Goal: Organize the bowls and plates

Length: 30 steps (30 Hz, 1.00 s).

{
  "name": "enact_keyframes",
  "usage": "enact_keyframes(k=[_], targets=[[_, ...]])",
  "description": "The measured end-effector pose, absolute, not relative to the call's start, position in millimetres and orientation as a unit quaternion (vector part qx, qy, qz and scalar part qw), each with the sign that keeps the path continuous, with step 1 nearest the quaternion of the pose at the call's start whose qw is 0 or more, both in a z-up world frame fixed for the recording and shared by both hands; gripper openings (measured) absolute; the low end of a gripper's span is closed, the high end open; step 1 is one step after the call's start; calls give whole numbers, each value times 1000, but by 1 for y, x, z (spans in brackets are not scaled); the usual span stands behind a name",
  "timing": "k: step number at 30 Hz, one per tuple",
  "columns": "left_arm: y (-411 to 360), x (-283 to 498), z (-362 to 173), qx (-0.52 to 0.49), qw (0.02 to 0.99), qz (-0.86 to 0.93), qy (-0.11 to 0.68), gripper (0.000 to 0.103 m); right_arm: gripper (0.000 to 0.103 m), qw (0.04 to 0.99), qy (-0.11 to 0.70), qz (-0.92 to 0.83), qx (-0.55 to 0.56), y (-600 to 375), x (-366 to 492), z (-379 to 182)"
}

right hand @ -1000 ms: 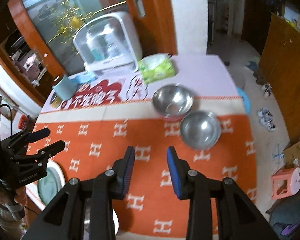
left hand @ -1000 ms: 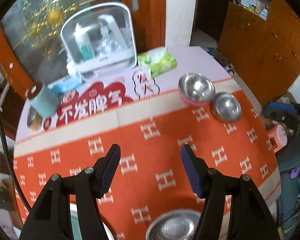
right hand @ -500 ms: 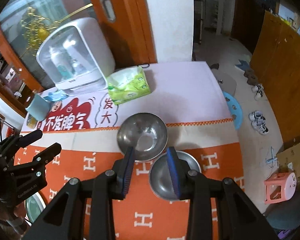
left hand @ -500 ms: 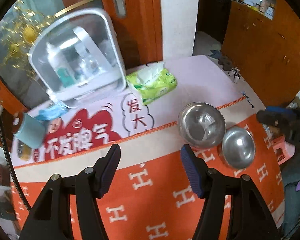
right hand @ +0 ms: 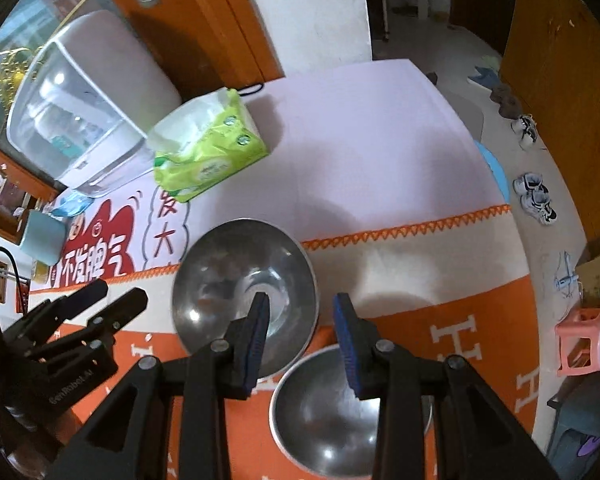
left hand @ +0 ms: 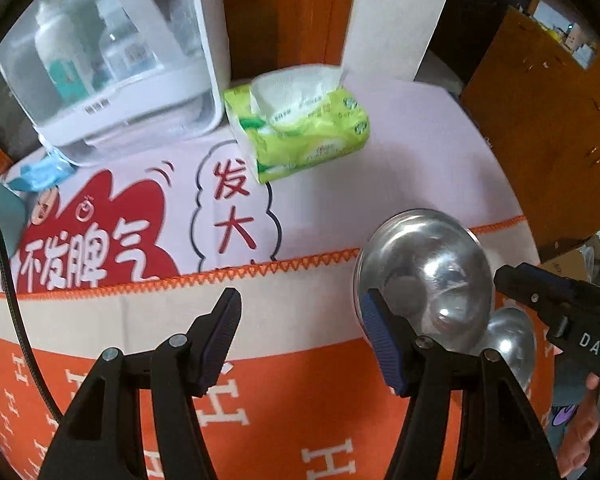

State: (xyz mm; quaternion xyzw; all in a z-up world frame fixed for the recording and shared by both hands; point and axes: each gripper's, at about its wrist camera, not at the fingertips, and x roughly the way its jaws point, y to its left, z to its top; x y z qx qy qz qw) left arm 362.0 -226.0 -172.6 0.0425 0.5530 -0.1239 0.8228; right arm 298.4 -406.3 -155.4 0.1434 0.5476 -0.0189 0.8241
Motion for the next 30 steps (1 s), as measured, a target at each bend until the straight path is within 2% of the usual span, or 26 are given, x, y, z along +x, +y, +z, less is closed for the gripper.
enact_keyframes(k=[5, 8, 10, 12, 14, 15, 16, 23, 30], targets=[[-233, 373, -192, 38, 815, -123, 566, 60, 34, 815, 565, -19, 130, -408, 313, -172], [-237, 379, -200, 30, 802, -134, 581, 49, 33, 809, 573, -24, 127, -409, 316, -180], [-240, 382, -204, 26, 792, -145, 592, 37, 28, 804, 580, -24, 131, -411, 317, -185], [-244, 383, -208, 26, 783, -159, 601, 29, 15, 794, 593, -20, 134, -412, 318, -191], [-248, 382, -209, 26, 776, -173, 606, 19, 11, 789, 598, -10, 141, -413, 318, -195], [-250, 382, -209, 25, 772, -179, 609, 10, 8, 788, 598, -5, 144, -412, 317, -195], [-252, 381, -209, 26, 769, -181, 613, 7, 8, 788, 598, -2, 147, -412, 317, -195], [-251, 372, -202, 39, 764, -179, 619, 6, 7, 789, 597, 1, 144, -406, 313, -189], [-233, 354, -162, 50, 780, -179, 597, 6, 7, 794, 587, 21, 157, -392, 297, -164]])
